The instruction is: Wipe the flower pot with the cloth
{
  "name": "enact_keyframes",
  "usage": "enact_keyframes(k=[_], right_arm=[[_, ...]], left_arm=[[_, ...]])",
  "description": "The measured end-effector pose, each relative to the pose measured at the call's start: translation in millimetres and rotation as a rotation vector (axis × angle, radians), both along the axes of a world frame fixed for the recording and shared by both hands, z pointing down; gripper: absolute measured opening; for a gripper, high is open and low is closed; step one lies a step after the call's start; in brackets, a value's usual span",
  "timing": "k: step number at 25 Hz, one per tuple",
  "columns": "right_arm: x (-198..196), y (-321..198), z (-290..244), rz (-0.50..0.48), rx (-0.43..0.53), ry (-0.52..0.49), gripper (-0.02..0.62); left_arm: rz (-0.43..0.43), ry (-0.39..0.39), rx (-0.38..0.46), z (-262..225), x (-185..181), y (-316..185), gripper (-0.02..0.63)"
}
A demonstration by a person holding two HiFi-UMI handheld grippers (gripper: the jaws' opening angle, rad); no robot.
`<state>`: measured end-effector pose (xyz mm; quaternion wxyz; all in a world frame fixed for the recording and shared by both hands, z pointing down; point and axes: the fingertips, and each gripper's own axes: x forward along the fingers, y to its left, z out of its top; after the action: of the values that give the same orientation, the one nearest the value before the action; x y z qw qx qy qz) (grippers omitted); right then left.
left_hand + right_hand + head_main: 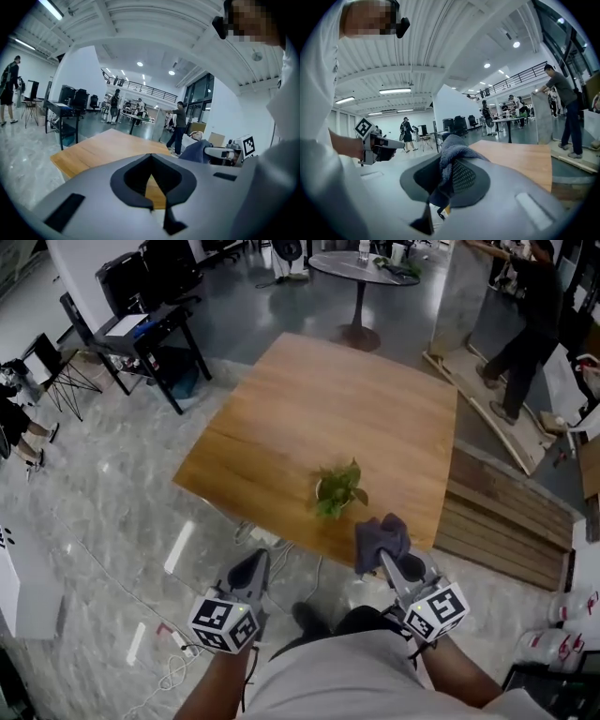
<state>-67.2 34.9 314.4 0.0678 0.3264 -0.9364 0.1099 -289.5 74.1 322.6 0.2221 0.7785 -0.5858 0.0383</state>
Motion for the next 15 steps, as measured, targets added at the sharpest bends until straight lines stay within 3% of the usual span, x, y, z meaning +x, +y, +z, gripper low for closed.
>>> enact_keyframes(k=[6,15], right_arm=[[4.0,-37.7,32.5,0.066,-0.042,0.016,0.032],[13.9,-115.4,83.6,0.038,-0.136,-0.02,0.032]], left_arm=[[0.087,0.031,-0.094,43.0,8.0,-53.5,0.006],[0.16,-0.043,-0.227,84.6,33.8,-134.6,0.006]])
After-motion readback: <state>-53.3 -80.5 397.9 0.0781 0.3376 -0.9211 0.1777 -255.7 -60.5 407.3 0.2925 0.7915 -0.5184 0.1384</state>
